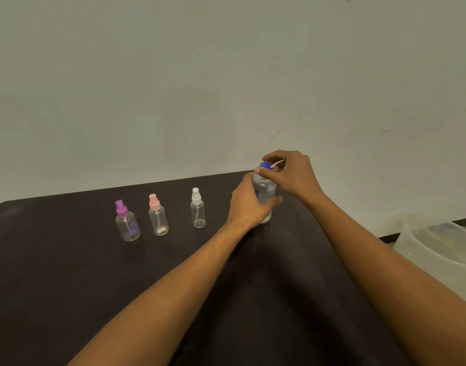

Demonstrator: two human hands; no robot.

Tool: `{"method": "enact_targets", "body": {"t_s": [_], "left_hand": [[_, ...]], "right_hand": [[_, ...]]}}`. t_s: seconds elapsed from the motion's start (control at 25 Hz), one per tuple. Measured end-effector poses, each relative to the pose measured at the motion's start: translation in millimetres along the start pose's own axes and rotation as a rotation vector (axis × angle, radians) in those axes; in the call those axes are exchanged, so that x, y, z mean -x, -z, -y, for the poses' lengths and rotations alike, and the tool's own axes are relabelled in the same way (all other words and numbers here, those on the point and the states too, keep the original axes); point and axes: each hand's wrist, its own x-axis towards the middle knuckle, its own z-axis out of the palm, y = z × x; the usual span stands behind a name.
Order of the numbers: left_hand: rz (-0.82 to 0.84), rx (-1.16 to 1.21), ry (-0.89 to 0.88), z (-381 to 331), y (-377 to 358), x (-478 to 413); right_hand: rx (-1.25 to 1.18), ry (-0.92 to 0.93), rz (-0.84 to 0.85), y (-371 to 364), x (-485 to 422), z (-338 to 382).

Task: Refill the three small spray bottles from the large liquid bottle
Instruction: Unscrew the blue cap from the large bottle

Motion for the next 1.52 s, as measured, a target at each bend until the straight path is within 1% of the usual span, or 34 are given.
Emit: {"method": "enact_targets", "body": {"t_s": [0.12,0.24,0.36,0.52,0.68,0.96,1.16,1.24,1.28,1.4,1.44,1.52], "left_hand": [[-0.028,-0.007,0.007,9,-3,-5],[-0.042,-0.02,-0.009,10,-1,-2],[-0.053,-0.014,-0.046,-1,10,8],[-0.066,-0.069,-0.089,-24,39,35],[-0.056,-0.132,-0.095,-42,73,79],[-0.067,-0.139,-0.095,-48,124,169],[-0.12,-0.12,-0.103,-41,146,210],[-0.136,-0.114,-0.094,-39,151,218],[-0.143,-0.116,-0.087,-39,153,220],[-0.149,-0.119,-0.088,-39,157,226],[-0.15,-0.121,-0.092,-39,157,227],[-0.162,-0.131,-0.099,-41,157,230]], "right_hand": [[0.007,0.028,0.009,0,-2,-1],[0.006,0.015,0.046,4,-3,1],[0.018,0.032,0.079,16,-1,13],[0.039,0.117,0.109,42,11,45],[0.07,0.231,0.222,68,37,85],[0.084,0.394,0.483,88,90,146],[0.134,0.503,0.566,86,119,181],[0.138,0.527,0.577,83,127,191],[0.129,0.525,0.553,83,129,196],[0.191,0.483,0.397,81,130,209],[0.224,0.468,0.385,81,130,212],[0.262,0.471,0.434,81,131,219]]}}
